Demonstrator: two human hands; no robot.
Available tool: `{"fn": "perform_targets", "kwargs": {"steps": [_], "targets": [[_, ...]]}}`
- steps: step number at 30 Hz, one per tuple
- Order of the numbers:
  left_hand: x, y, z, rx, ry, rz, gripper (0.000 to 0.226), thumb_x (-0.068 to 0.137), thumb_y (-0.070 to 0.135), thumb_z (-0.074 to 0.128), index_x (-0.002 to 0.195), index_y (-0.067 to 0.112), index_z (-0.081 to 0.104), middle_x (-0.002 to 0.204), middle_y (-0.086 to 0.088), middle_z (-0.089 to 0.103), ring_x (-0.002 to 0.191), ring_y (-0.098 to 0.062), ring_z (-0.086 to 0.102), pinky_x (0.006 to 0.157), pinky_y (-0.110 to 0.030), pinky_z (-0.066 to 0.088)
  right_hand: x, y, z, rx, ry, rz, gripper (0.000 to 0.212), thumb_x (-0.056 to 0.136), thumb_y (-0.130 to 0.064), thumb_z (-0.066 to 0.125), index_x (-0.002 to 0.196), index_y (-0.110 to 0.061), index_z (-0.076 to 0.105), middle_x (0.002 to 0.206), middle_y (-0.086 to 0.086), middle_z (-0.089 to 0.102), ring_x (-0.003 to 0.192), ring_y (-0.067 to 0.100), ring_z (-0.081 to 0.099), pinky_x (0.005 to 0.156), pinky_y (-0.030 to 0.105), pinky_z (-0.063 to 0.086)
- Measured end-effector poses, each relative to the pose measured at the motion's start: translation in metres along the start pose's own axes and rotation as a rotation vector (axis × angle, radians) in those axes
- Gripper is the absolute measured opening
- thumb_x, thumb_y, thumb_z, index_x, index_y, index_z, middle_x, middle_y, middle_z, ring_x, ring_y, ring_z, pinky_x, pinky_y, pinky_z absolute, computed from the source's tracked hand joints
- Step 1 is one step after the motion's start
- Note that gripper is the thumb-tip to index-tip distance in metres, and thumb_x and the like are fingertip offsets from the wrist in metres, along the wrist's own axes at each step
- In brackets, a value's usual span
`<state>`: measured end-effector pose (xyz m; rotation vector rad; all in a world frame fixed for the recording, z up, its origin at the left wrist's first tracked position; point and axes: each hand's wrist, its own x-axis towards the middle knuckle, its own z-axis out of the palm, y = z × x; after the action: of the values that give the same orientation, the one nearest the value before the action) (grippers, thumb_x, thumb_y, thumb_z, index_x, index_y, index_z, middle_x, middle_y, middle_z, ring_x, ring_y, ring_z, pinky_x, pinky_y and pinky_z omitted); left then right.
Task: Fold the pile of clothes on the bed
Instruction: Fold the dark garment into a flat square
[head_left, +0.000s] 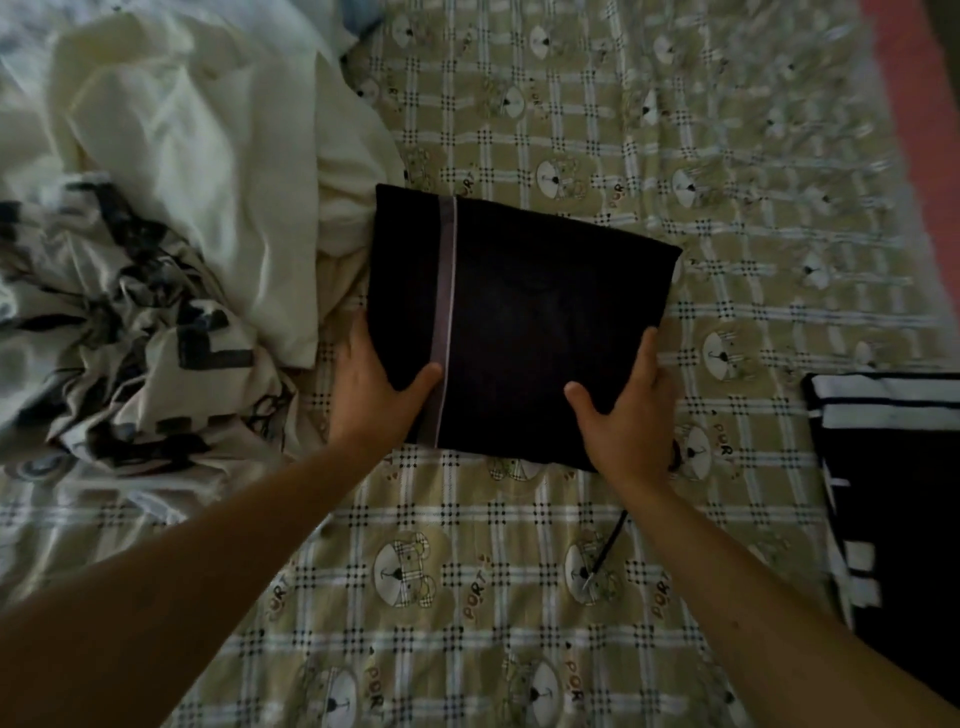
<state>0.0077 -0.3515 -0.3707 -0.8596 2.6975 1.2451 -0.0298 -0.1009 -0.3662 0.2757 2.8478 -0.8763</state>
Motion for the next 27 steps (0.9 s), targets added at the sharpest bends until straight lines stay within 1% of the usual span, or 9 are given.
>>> {"fn": "perform_targets", "kwargs": {"steps": [4,9,13,16,18,20,23,25,27], "targets": [[0.0,0.011,-0.008,-0.225,-0.187,-0.262,0.076,0.075,0.039,0.084,0.138,0.014,0.049,0.129,-0.001,0.062,0.119,-0.021,0.059,0.087,-0.03,0.048,0.013,-0.01,-0.019,0.311,-0.125,0.157,0.109,0.077,-0.034,0.082,0.156,-0.026,0.008,0.153,-0.004,0.036,0.137,0.017,0.04,0.107,0.036,0.039],[-0.026,0.006,-0.017,-0.315,-0.38,-0.413,0.064,0.072,0.028,0.088,0.128,0.014,0.059,0.113,0.005,0.065,0.106,-0.017,0.063,0.089,-0.032,0.052,0.027,0.002,-0.047,0.518,-0.446,0.339,0.05,0.074,-0.013,0.083,0.114,-0.026,0.057,0.104,-0.01,0.065,0.103,0.018,0.064,0.086,0.033,0.052],[-0.128,-0.011,0.001,-0.446,-0.395,-0.566,0.068,0.067,0.029,0.091,0.126,0.02,0.06,0.116,0.003,0.07,0.106,-0.019,0.068,0.092,-0.04,0.056,0.016,0.032,-0.065,0.364,-0.623,0.338,0.039,0.07,-0.01,0.079,0.102,-0.026,0.064,0.105,-0.003,0.069,0.096,0.018,0.065,0.086,0.034,0.054],[-0.222,-0.02,0.007,-0.51,-0.672,-0.803,0.082,0.054,0.047,0.091,0.122,0.01,0.063,0.102,-0.003,0.076,0.09,-0.021,0.075,0.079,-0.041,0.062,0.0,0.052,-0.074,0.006,-0.706,0.203,0.063,0.063,-0.024,0.078,0.123,-0.022,0.06,0.118,0.001,0.065,0.107,0.021,0.061,0.09,0.035,0.052],[-0.253,-0.017,0.004,-0.329,-0.856,-0.705,0.092,0.046,0.072,0.085,0.111,0.01,0.066,0.1,-0.005,0.076,0.089,-0.023,0.075,0.084,-0.045,0.06,-0.021,0.059,-0.077,-0.189,-0.539,-0.007,0.078,0.071,-0.03,0.076,0.141,-0.025,0.042,0.131,0.003,0.057,0.116,0.023,0.055,0.095,0.038,0.047],[-0.267,-0.005,-0.004,-0.052,-0.988,-0.397,0.05,0.073,0.068,0.069,0.096,0.024,0.065,0.1,0.001,0.074,0.091,-0.015,0.072,0.088,-0.038,0.058,-0.053,0.057,-0.083,-0.226,-0.217,-0.102,0.083,0.077,-0.029,0.075,0.147,-0.025,0.031,0.137,0.004,0.048,0.124,0.026,0.047,0.103,0.044,0.043],[-0.241,0.024,-0.016,0.037,-0.563,0.028,0.011,0.088,0.039,0.066,0.094,0.035,0.059,0.091,0.016,0.067,0.084,-0.003,0.065,0.079,-0.038,0.057,-0.117,0.06,-0.085,0.091,0.07,0.068,0.074,0.079,-0.019,0.076,0.141,-0.022,0.036,0.13,0.0,0.042,0.117,0.021,0.05,0.097,0.04,0.05],[-0.192,0.027,-0.021,0.144,-0.193,0.239,0.044,0.079,0.039,0.076,0.116,0.031,0.053,0.118,0.009,0.055,0.11,-0.013,0.056,0.094,-0.044,0.051,-0.155,0.064,-0.076,0.334,0.036,0.269,0.067,0.079,-0.016,0.078,0.133,-0.025,0.039,0.13,-0.004,0.044,0.114,0.016,0.055,0.094,0.037,0.053],[-0.136,0.021,-0.021,0.303,-0.143,0.244,0.096,0.066,0.057,0.081,0.144,0.025,0.034,0.148,-0.004,0.032,0.137,-0.03,0.034,0.112,-0.052,0.034,-0.18,0.063,-0.063,0.599,-0.107,0.469,0.067,0.079,-0.02,0.08,0.132,-0.031,0.04,0.131,-0.005,0.053,0.113,0.01,0.059,0.09,0.032,0.055]]}}
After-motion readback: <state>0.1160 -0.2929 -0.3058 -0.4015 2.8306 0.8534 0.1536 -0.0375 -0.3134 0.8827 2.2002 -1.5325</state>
